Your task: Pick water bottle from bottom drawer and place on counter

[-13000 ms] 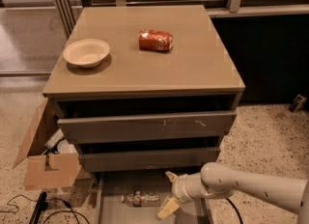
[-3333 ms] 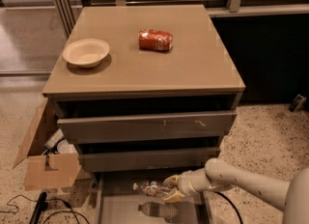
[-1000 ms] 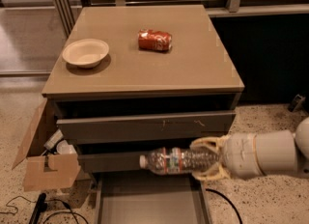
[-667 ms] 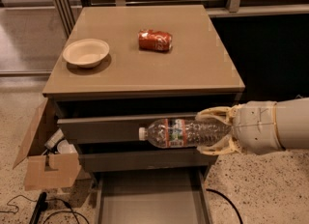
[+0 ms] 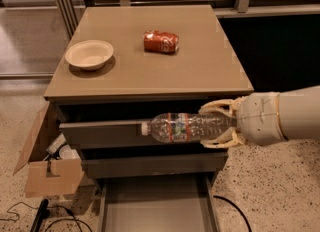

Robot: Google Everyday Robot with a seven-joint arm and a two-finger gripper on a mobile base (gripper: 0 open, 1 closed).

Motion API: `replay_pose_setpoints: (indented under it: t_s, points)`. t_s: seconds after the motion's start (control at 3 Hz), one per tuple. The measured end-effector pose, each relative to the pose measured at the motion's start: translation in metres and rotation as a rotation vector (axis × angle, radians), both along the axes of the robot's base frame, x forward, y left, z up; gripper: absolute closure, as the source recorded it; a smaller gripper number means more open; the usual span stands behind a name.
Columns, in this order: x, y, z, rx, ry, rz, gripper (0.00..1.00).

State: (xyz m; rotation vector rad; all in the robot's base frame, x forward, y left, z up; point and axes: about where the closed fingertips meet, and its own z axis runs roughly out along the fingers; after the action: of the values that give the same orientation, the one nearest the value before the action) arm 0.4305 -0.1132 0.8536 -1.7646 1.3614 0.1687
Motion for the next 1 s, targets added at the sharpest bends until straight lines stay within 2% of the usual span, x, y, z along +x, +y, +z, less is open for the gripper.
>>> replay_pose_setpoints:
  t_s: [0.33, 0.67, 1.0]
  points:
    - [0.037, 0.001, 0.019, -0.013, -0.034, -0.002, 1.00]
    - [0.085, -0.005, 0.030, -0.025, -0.014, -0.018, 1.00]
    - [0.115, -0.009, 0.035, -0.021, 0.014, -0.029, 1.00]
